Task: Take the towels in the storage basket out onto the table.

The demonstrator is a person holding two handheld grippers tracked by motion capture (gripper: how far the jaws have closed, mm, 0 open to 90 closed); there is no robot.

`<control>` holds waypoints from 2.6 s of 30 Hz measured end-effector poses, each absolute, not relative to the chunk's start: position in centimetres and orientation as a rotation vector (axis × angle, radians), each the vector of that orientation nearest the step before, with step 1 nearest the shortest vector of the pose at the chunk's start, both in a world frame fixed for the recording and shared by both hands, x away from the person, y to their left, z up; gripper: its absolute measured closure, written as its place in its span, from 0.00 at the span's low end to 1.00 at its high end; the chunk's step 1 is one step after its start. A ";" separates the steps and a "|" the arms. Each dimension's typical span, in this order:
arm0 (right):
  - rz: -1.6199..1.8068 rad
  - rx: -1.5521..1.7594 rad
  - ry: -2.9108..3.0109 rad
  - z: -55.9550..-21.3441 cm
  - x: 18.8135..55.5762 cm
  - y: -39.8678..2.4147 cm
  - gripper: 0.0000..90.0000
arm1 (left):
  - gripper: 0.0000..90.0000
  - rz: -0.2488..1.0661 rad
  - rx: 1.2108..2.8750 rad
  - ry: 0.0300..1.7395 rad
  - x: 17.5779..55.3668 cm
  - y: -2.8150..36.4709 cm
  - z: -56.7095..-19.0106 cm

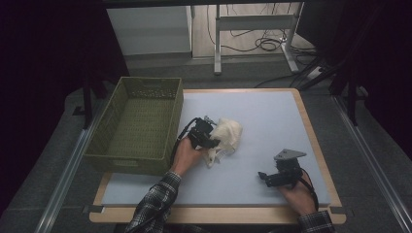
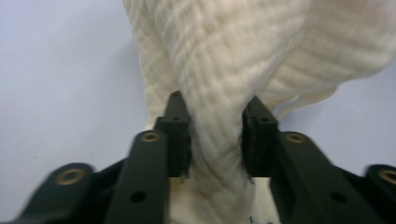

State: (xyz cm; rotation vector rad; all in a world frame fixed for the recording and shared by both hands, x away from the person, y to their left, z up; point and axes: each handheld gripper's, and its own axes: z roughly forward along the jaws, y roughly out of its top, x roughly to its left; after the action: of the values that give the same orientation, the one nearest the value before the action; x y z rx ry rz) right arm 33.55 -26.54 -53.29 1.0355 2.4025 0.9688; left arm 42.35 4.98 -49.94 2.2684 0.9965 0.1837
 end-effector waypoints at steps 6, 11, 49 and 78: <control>0.969 1.038 2.403 -53.3 33.5 -26.5 0.05 | 0.46 0.191 2.222 0.979 41.9 5.2 -50.0; 0.969 1.039 2.404 -53.3 33.6 -26.5 0.05 | 0.40 0.226 2.203 0.953 41.1 5.6 -49.0; 1.088 0.954 2.501 -51.9 34.9 -23.8 0.68 | 0.96 0.322 2.108 1.087 42.2 7.7 -48.8; 1.106 1.018 2.452 -52.4 41.3 -17.2 0.96 | 0.94 0.285 2.136 1.182 44.2 7.8 -51.9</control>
State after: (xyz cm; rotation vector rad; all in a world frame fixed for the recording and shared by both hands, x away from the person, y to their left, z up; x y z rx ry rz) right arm 41.31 -17.16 -52.40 1.0179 2.4518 1.1060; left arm 44.22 7.76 -51.88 2.1365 1.1818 0.2850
